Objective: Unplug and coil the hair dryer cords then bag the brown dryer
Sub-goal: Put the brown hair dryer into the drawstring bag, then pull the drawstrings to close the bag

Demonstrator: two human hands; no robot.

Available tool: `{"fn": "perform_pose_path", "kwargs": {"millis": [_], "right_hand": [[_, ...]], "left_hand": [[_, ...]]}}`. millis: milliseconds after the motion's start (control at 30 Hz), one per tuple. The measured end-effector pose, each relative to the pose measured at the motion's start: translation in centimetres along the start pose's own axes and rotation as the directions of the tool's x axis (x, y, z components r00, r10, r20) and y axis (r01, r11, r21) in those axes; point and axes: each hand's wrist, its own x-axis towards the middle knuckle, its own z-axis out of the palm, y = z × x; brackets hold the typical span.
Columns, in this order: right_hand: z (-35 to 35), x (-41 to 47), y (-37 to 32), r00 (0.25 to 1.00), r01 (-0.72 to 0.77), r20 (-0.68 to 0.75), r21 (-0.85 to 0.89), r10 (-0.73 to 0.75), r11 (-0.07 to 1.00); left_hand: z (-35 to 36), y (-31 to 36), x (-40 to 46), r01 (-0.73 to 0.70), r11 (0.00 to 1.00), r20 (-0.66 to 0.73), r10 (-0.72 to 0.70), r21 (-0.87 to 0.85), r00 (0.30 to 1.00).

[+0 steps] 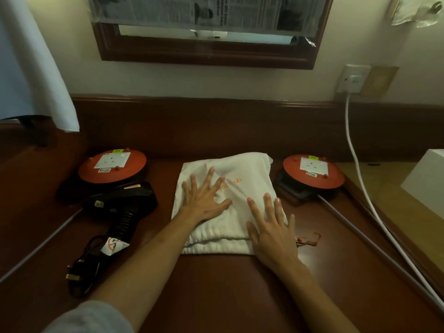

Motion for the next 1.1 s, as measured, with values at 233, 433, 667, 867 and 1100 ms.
{"fn": "perform_pose_path", "kwargs": {"millis": [233, 433, 667, 867, 1100], "right_hand": [[0.3, -0.4, -0.7, 0.985, 0.099, -0.141, -0.042, -0.104, 0.994], [1.2, -1.0, -2.2, 0.971, 0.231, -0.047, -0.066, -0.235, 0.971], [0.9, -3.4, -2.5, 0.963, 0.233, -0.133, -0.022, -0.234, 0.972], [0.4, -5.1, -3.7, 0.962, 0.242, -0.148, 0.06, -0.231, 0.968], [0.0, -7.4, -5.5, 0.961, 0.245, -0.203, 0.299, -0.19, 0.922]], "left_hand": [[-1.9, 0.1, -7.6, -0.017, 0.991, -0.09, 0.005, -0.133, 0.996], [0.1, -2.0, -15.2, 0.034, 0.992, 0.029, -0.031, -0.123, 0.999], [-2.7, -5.2, -17.6, 0.193, 0.981, -0.356, -0.183, -0.007, 0.917], [-3.5, -8.4, -17.6, 0.473, 0.87, -0.333, -0.49, -0.138, 0.805], [-4.9, -7.4, -18.4, 0.298, 0.912, -0.478, -0.402, -0.281, 0.781]]}}
